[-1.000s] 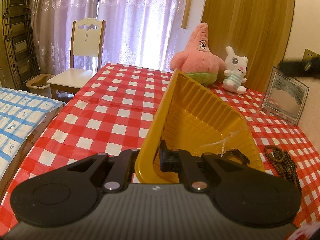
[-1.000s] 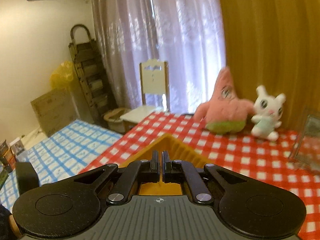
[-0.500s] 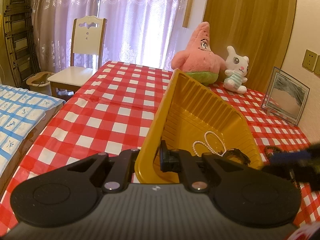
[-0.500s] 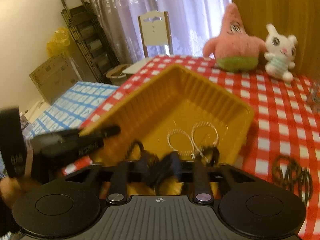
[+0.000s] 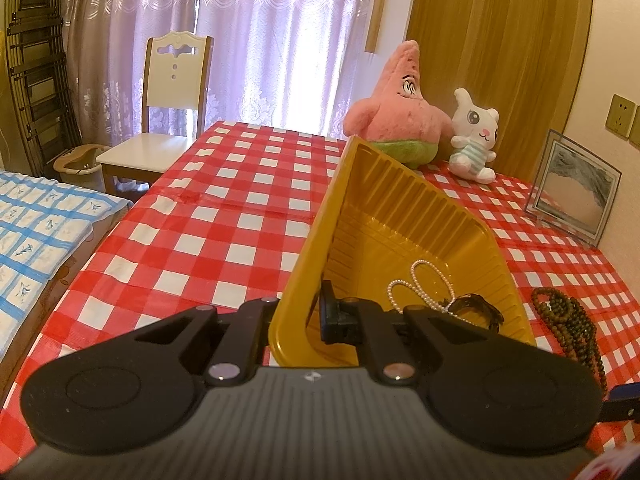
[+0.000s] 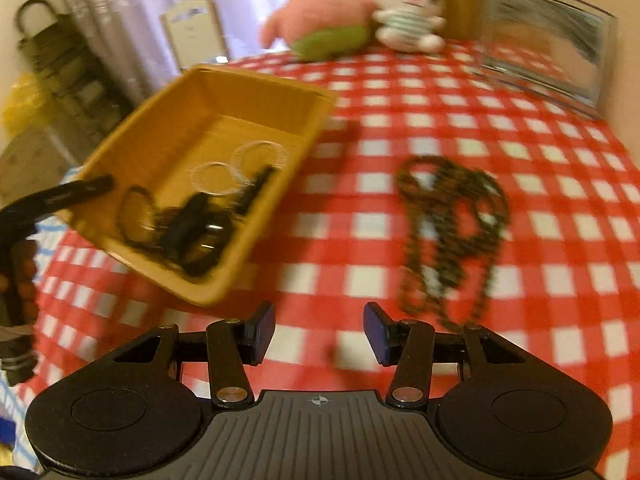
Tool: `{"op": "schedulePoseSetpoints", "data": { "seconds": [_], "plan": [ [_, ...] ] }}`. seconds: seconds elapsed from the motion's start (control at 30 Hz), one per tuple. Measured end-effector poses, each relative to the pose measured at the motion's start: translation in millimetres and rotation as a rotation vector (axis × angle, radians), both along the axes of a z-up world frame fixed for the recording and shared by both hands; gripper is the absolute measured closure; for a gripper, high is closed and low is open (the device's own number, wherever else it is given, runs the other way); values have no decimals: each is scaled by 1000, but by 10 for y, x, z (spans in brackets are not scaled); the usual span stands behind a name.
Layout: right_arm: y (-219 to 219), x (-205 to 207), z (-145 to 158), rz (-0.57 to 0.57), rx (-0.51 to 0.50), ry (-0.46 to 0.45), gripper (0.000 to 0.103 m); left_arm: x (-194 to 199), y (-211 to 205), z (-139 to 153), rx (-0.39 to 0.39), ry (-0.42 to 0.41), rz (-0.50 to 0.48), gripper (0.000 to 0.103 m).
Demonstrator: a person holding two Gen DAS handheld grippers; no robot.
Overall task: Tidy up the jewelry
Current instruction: 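Move the right tool back over the dark bead necklaces, then close the right tool on a dark wooden bead necklace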
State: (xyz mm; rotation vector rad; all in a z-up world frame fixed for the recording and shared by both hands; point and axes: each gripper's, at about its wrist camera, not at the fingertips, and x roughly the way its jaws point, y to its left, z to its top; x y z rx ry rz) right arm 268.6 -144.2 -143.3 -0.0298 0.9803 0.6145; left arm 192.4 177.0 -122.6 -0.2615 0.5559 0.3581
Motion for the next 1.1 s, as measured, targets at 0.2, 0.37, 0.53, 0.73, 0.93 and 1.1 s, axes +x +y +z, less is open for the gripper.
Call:
{"op": "schedulePoseSetpoints", "data": {
  "seconds": [0.2,0.37,0.53,0.73,0.93,1.1],
  "plan": [
    [-271,87,-4,-96,-37,-4,54,-5,9,-14,4,0,-1,96],
    [-350,150,67,-122,-40,-22,54,-15,13,-17,8,0,-2,96],
    [-346,194,116,-127,-32,-36,54,-22,12,-25,11,1,-1,96],
    [-303,221,118,-114,-32,-43,54,-22,8,-23,12,2,0,96],
    [-298,246,91,-114,-35,-46,54,-28,6,-21,13,1,-1,96],
    [-289,284,53,-108,-30,-63,54,-22,4,-16,13,2,0,96]
  ]
}}
